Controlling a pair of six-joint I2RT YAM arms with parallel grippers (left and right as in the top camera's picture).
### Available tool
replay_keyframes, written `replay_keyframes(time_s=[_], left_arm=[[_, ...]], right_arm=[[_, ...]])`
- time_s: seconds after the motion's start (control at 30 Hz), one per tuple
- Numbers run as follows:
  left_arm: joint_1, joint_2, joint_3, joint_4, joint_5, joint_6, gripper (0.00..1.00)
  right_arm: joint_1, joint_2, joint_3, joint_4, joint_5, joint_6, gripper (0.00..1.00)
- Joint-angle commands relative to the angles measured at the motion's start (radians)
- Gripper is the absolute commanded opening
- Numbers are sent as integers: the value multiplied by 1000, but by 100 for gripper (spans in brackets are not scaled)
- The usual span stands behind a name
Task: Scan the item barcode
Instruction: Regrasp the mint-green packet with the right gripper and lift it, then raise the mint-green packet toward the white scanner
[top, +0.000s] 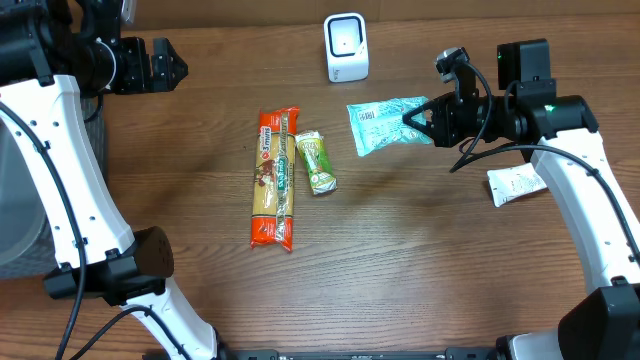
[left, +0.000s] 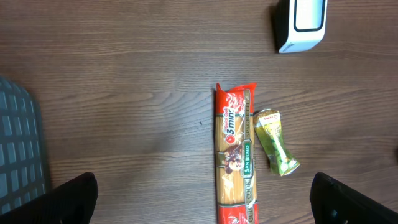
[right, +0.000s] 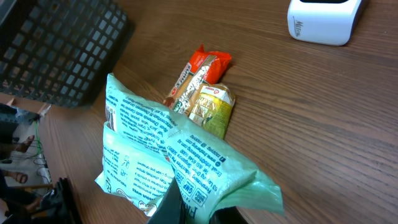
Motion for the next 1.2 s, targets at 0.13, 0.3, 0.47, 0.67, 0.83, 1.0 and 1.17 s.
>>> replay_keyframes(time_s=[0.13,0.3,0.47,0.67,0.83,1.0,1.17], left_arm=[[-3,11,1,0,14,3,99],[-3,11,1,0,14,3,100],[-3,11,2,0,14,3,100],[-3,11,2,0,14,3,100],[-3,11,2,0,14,3,100],[-3,11,2,0,14,3,99],[-3,11,2,0,14,3,100]], right_arm=[[15,-6,11,-1,19,4,4],[35,-6,11,2,53,4,4],[73,-6,11,3,170,24,4],[143,-6,11,14,414,102,4],[229,-5,13,51,710,153,3],[272,18,82,102,896,177,3],[272,62,231,138,1075,138,3]])
